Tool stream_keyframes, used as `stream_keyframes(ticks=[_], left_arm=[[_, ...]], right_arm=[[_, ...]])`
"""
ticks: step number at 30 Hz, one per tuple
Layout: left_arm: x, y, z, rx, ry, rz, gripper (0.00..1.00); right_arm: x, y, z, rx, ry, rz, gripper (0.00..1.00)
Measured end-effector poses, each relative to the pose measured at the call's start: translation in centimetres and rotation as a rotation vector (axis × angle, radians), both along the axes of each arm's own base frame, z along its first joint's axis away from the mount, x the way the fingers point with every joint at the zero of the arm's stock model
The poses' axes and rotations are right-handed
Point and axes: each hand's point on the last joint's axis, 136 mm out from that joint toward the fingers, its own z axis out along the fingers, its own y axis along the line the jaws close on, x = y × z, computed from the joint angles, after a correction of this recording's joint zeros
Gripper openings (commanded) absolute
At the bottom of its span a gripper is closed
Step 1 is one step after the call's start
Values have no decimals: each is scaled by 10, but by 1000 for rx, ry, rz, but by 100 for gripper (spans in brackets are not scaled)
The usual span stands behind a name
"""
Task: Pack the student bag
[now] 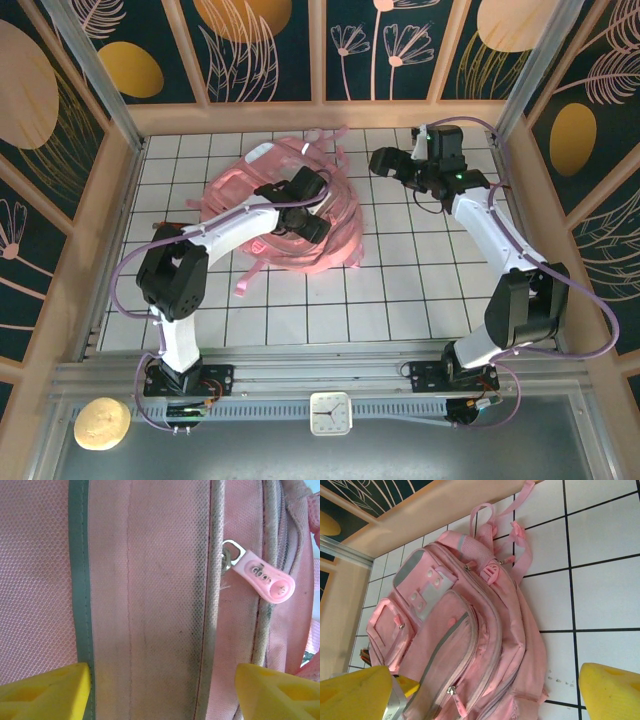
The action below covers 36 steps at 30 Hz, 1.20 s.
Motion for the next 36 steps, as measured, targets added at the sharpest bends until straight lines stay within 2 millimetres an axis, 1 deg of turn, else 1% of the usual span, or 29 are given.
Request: stream_keyframes(ticks=[5,7,9,11,14,15,17,19,20,22,23,24,27,29,30,32,34,36], left_arm=[[7,6,-15,65,0,17,58],[8,8,-19,89,-2,26,48],[8,8,-20,99,-8,29,40],[7,7,-19,101,-11,28,26],[6,5,-19,93,-4,17,3],[5,5,-18,90,-2,13,0],[3,5,-16,83,-2,7,0],[0,5,-12,67,2,-11,0],[-1,5,-9,59,3,-17,0],[-4,6,-2,39,5,-28,0],[-5,6,3,25,6,-37,0],[-6,5,7,11,9,-43,0],[-10,1,18,-44,20,-62,0],[-14,-3,21,-83,44,-77,0],[-16,-4,21,-98,57,-83,0],[-19,-5,21,-136,92,-92,0],[-20,-2,22,-174,130,-89,0],[-19,0,26,-217,150,-88,0]], right_arm=[[-2,3,1,13,4,13,92],[-2,3,1,13,4,20,92],[-3,4,0,13,5,32,92],[-4,5,1,4,-4,45,99],[-5,6,2,-14,-40,67,99],[-6,5,3,-17,-59,71,99],[-15,4,-1,-19,-90,86,99],[-24,10,-4,1,-95,132,98],[-27,14,-4,17,-93,160,96],[-28,25,-6,58,-72,216,88],[-28,31,-8,80,-53,239,82],[-28,37,-12,99,-34,259,80],[-37,62,-34,153,64,311,74],[-51,87,-46,171,123,358,63],[-59,101,-49,182,143,387,60],[-73,126,-51,208,172,442,57],[-79,138,-52,229,191,463,57],[-79,145,-54,243,193,472,56]])
